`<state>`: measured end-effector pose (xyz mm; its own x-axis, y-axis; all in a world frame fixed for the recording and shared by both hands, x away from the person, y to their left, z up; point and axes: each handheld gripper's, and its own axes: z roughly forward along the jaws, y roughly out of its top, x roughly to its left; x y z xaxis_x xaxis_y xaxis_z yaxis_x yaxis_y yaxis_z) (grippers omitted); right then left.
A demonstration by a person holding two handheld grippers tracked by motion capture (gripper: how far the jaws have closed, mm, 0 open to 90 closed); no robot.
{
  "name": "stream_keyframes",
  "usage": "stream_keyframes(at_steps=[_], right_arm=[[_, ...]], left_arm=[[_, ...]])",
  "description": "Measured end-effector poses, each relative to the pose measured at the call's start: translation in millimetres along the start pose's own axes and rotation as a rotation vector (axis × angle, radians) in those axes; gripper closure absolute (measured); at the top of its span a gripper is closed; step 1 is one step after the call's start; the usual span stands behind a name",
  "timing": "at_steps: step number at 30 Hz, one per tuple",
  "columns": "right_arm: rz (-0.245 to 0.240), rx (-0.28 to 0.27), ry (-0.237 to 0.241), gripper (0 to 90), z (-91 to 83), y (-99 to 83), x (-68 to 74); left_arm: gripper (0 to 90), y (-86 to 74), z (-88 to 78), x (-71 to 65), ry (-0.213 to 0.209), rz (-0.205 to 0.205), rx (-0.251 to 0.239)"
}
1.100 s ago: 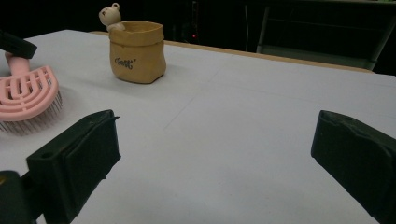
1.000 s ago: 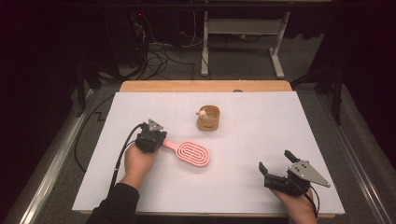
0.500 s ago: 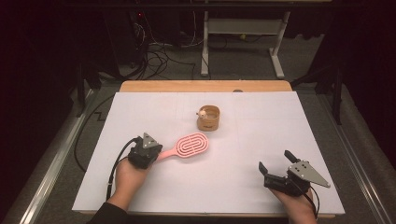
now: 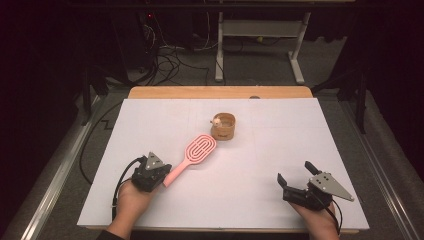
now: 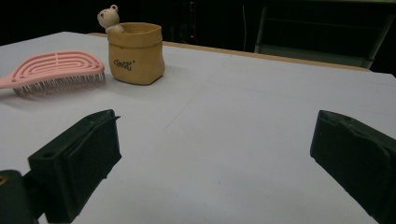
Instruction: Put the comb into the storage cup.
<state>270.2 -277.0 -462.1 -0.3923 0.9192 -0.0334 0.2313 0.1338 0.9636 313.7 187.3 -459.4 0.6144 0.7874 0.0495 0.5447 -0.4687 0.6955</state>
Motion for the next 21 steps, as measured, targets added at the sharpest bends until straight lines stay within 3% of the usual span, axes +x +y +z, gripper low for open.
stream_keyframes(at_steps=[6,13,14,17,21], right_arm=[[0.000,0.000,0.000,2.3,-0.2,0.4,1.0],[-0.001,-0.005,-0.002,2.3,-1.0,0.8,0.1],[0.000,-0.004,-0.002,2.3,-0.9,0.7,-0.2],[-0.001,-0.005,0.000,2.3,-0.8,0.9,0.3],[-0.005,-0.005,0.001,2.3,-0.3,1.2,1.6]], left_arm=[[88.7,-4.5,-7.7,-2.1,-0.009,-0.016,-0.032],[88.6,-20.3,-20.7,10.1,-0.013,-0.100,-0.104],[88.6,-25.4,-26.5,14.1,-0.026,-0.131,-0.141],[88.3,-30.3,-34.1,16.8,-0.015,-0.163,-0.199],[87.9,-32.5,-34.0,16.2,-0.021,-0.159,-0.217]])
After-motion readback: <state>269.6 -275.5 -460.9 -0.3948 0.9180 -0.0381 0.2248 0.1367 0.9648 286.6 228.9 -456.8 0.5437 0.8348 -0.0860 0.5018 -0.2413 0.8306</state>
